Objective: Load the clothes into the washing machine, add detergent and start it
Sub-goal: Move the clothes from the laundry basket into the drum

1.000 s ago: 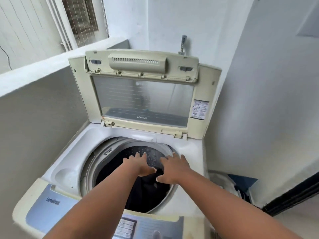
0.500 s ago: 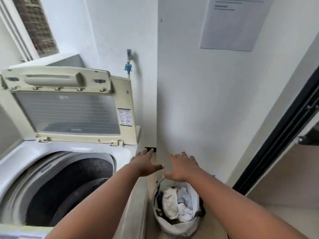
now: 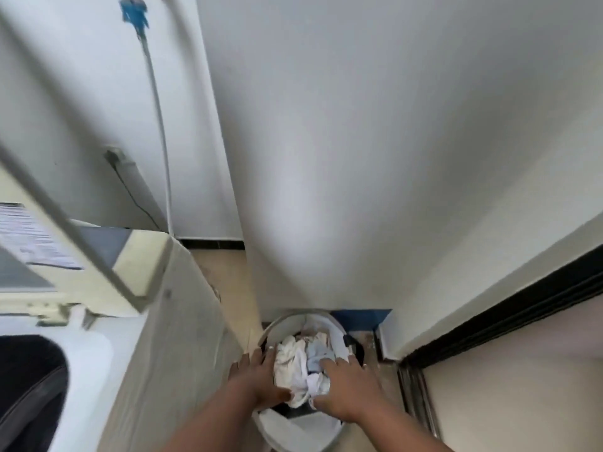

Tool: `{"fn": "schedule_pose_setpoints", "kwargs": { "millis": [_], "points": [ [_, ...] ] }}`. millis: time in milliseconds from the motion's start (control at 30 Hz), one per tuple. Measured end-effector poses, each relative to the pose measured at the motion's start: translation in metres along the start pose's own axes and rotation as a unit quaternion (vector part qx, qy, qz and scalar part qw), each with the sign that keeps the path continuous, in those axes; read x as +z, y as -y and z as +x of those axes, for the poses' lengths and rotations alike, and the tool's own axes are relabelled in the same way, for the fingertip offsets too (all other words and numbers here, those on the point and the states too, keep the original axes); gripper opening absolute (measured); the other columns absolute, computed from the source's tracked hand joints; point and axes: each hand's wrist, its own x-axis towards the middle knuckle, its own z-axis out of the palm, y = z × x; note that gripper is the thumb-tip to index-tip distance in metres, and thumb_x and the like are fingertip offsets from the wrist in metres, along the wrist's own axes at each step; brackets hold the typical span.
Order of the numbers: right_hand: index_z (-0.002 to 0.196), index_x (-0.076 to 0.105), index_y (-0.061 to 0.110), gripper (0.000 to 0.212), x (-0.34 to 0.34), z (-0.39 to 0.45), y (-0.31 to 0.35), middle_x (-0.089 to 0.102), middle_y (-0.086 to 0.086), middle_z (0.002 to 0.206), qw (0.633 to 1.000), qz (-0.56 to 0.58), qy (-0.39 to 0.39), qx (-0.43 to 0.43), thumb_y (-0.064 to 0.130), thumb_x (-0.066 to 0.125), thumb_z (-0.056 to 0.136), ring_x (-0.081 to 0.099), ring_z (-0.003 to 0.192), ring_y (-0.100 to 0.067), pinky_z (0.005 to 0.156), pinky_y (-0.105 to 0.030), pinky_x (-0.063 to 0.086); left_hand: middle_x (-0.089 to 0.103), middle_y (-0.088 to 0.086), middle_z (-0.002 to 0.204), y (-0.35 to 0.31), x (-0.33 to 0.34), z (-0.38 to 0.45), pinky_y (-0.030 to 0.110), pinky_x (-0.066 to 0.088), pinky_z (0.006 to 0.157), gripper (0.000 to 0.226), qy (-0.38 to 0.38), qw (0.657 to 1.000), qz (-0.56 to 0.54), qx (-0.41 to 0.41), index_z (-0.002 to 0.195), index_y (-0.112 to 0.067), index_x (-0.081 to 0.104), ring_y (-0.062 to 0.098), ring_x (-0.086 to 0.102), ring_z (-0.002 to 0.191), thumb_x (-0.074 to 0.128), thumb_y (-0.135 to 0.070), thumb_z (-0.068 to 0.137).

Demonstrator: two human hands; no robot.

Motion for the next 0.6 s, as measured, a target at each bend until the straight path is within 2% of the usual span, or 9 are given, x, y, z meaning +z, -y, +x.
{"fn": "schedule_pose_setpoints", "kwargs": {
  "millis": [100, 300, 400, 533, 600],
  "points": [
    [0.147, 0.025, 0.030, 0.078, 0.032, 0.041, -0.013, 0.035, -0.004, 0.150, 0.999, 0.035, 0.034, 0.005, 0.060, 0.049, 0.079, 0.025, 0.140, -0.032, 0.108, -0.048, 0.029, -0.009, 0.008, 0.160, 0.002, 0.016, 0.038, 0.045, 0.003, 0.118, 0.108, 0.023, 0.999, 0.035, 0.002, 0.152, -0.023, -0.011, 0.031, -0.005, 0.147, 0.052, -0.068, 0.077],
    [0.149, 0.024, 0.026, 0.075, 0.102, 0.125, -0.034, 0.032, -0.008, 0.150, 0.993, 0.050, 0.105, 0.001, 0.059, 0.047, 0.086, 0.030, 0.136, -0.031, 0.107, -0.043, 0.031, -0.016, 0.009, 0.159, 0.001, 0.068, 0.122, 0.047, -0.001, 0.118, 0.109, 0.062, 0.996, 0.064, -0.001, 0.151, -0.022, -0.016, 0.031, -0.010, 0.146, 0.053, -0.068, 0.080],
    [0.147, 0.027, 0.025, 0.070, 0.136, 0.162, -0.044, 0.032, -0.010, 0.148, 0.990, 0.060, 0.130, 0.001, 0.057, 0.046, 0.088, 0.036, 0.132, -0.033, 0.105, -0.043, 0.035, -0.020, 0.008, 0.158, 0.001, 0.094, 0.166, 0.047, 0.000, 0.117, 0.111, 0.084, 0.995, 0.049, -0.006, 0.150, -0.022, -0.019, 0.031, -0.011, 0.146, 0.056, -0.066, 0.080],
    [0.144, 0.032, 0.029, 0.060, 0.176, 0.209, -0.063, 0.026, -0.009, 0.150, 0.987, 0.041, 0.152, -0.005, 0.051, 0.046, 0.090, 0.038, 0.131, -0.033, 0.104, -0.045, 0.035, -0.017, 0.010, 0.159, 0.004, 0.123, 0.227, 0.046, 0.011, 0.116, 0.117, 0.079, 0.996, 0.036, -0.007, 0.150, -0.020, -0.018, 0.033, -0.005, 0.147, 0.065, -0.059, 0.078],
    [0.143, 0.033, 0.034, 0.056, 0.192, 0.231, -0.071, 0.020, -0.008, 0.153, 0.987, 0.041, 0.155, -0.001, 0.049, 0.046, 0.091, 0.038, 0.132, -0.032, 0.105, -0.044, 0.034, -0.017, 0.014, 0.158, 0.006, 0.131, 0.251, 0.042, 0.009, 0.117, 0.118, 0.074, 0.996, 0.040, 0.004, 0.150, -0.015, -0.019, 0.032, -0.005, 0.147, 0.068, -0.054, 0.079]
  ]
}}
